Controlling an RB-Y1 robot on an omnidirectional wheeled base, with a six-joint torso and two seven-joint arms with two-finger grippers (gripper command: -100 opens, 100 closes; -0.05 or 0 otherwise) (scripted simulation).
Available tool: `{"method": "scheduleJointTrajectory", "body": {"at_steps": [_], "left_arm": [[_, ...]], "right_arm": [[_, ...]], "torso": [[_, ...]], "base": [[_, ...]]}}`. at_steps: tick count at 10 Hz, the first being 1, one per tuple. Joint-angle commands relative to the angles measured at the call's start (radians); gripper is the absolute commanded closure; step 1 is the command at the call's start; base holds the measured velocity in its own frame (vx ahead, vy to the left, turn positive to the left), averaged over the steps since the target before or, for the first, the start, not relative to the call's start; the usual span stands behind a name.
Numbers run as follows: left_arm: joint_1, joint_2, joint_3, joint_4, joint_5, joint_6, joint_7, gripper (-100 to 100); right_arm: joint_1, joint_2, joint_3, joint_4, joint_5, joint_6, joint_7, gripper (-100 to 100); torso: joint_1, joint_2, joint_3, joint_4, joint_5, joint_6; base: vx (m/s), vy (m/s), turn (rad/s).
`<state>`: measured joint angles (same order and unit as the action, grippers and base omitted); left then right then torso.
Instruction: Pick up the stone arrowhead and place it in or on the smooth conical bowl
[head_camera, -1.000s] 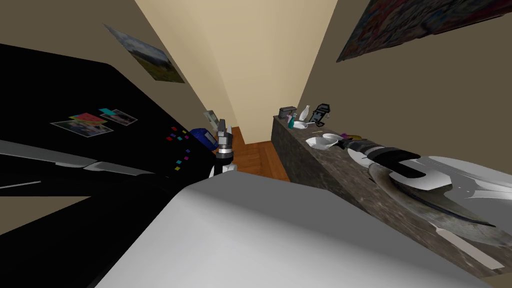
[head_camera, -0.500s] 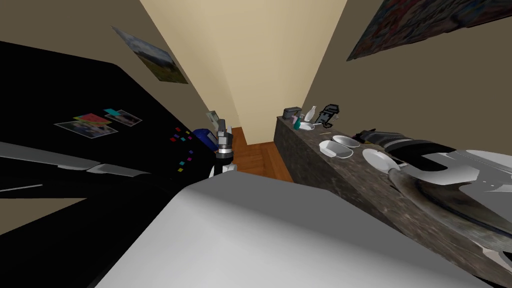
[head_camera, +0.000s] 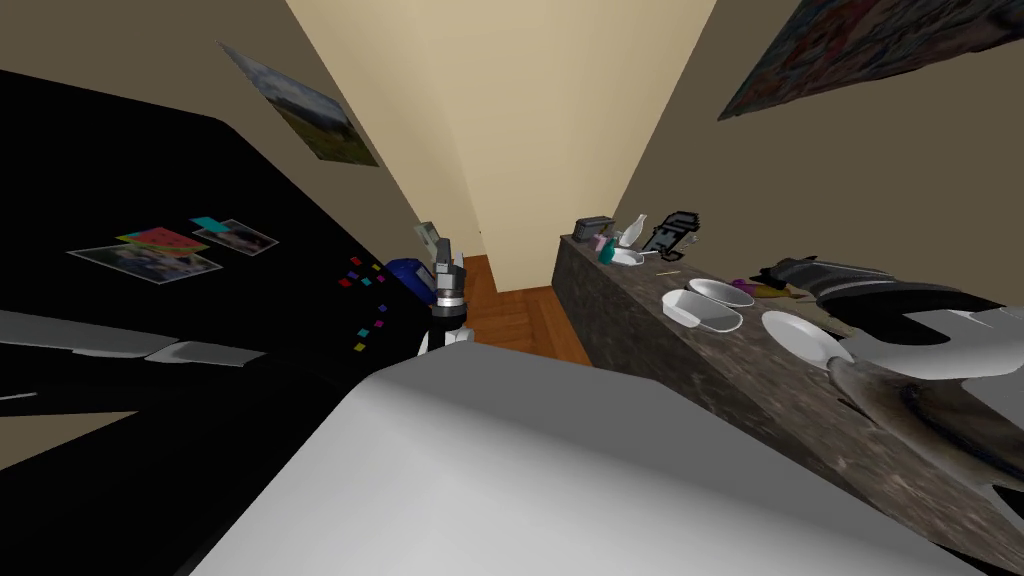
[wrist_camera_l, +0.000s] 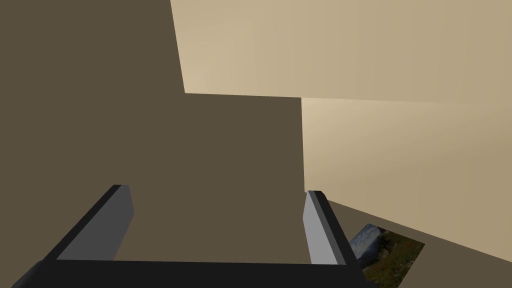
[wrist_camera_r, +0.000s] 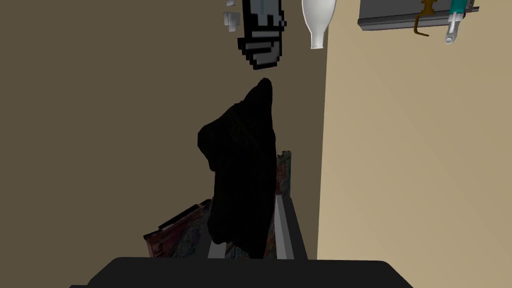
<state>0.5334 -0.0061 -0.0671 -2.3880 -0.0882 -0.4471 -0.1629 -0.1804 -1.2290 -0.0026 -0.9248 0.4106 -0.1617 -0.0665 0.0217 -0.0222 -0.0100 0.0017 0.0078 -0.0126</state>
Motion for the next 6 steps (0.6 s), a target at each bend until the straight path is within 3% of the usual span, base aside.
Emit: {"method": "scheduleJointTrajectory", "body": {"at_steps": [1, 2, 6], "left_arm": [[0.0, 0.0, 0.0, 0.0, 0.0, 0.0, 0.0, 0], [0.0, 0.0, 0.0, 0.0, 0.0, 0.0, 0.0, 0], [0.0, 0.0, 0.0, 0.0, 0.0, 0.0, 0.0, 0]], "right_arm": [[-0.003, 0.001, -0.015, 0.05, -0.014, 0.037, -0.016, 100], [-0.003, 0.001, -0.015, 0.051, -0.014, 0.037, -0.016, 100], [0.012, 0.02, -0.054, 0.15, -0.039, 0.1, -0.031, 100]], "torso": [[0.0, 0.0, 0.0, 0.0, 0.0, 0.0], [0.001, -0.001, 0.0, 0.0, 0.001, 0.0], [-0.006, 0.002, 0.001, 0.001, -0.001, 0.001]], "base": [[0.143, 0.164, 0.006], [0.107, 0.092, -0.016], [0.104, 0.082, 0.005]]}}
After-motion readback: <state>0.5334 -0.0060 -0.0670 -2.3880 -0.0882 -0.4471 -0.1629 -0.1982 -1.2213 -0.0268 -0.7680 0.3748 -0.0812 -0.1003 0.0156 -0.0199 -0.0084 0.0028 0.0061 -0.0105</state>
